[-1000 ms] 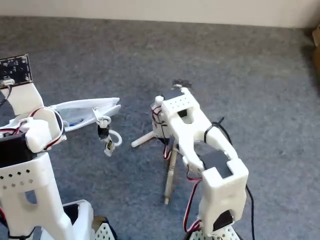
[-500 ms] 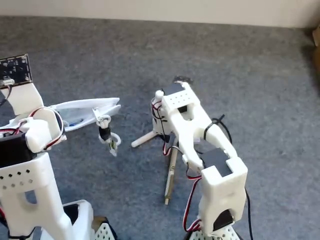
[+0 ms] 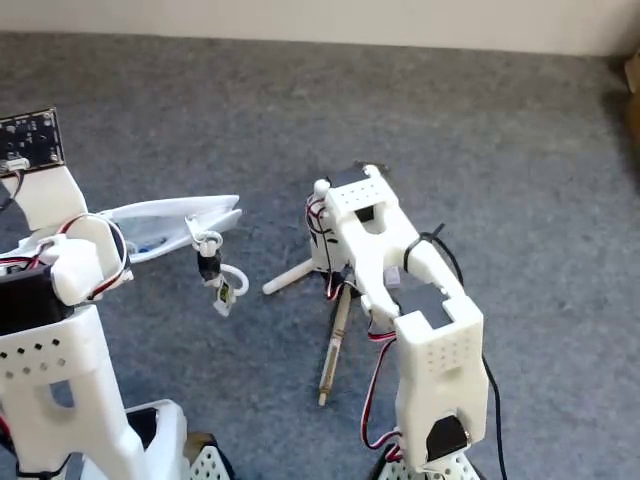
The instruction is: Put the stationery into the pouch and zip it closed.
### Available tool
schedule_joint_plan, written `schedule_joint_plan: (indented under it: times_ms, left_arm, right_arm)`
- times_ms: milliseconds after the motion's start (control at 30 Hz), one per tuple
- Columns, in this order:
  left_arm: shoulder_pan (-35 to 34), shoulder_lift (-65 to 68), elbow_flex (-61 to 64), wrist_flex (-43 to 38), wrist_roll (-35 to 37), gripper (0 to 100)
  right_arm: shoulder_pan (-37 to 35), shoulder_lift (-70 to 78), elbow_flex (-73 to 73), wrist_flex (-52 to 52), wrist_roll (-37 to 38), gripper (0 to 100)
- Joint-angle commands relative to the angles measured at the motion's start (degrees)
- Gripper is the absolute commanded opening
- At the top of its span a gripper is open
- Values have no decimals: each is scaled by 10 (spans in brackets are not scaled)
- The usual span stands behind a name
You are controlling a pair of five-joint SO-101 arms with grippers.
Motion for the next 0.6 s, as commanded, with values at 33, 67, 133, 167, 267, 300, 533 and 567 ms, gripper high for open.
schedule_joint_plan:
  times_ms: [33, 67, 133, 167, 267, 300, 533, 567]
  left_arm:
    - [-5, -2, -6, -11, -4, 7]
    - [-5, -2, -6, -11, -4, 7]
    - [-5, -2, -6, -11, -4, 7]
    - [-5, -2, -6, -11, -4, 7]
    - [-5, -2, -6, -11, -4, 7]
    - [-5, -2, -6, -11, -4, 7]
    - [-5, -2, -6, -11, -4, 7]
    - [-5, -2, -6, -11, -4, 7]
  right_arm:
    - [7, -7, -44, 38, 41, 5]
    - [7, -16, -57, 51, 47, 5]
    - [7, -37, -74, 73, 58, 5]
    - [7, -50, -80, 82, 66, 5]
    - [7, -86, -82, 91, 91, 5]
    - [6, -98, -82, 91, 98, 5]
    - [-20, -172, -80, 124, 139, 5]
    - [-24, -181, -80, 132, 143, 5]
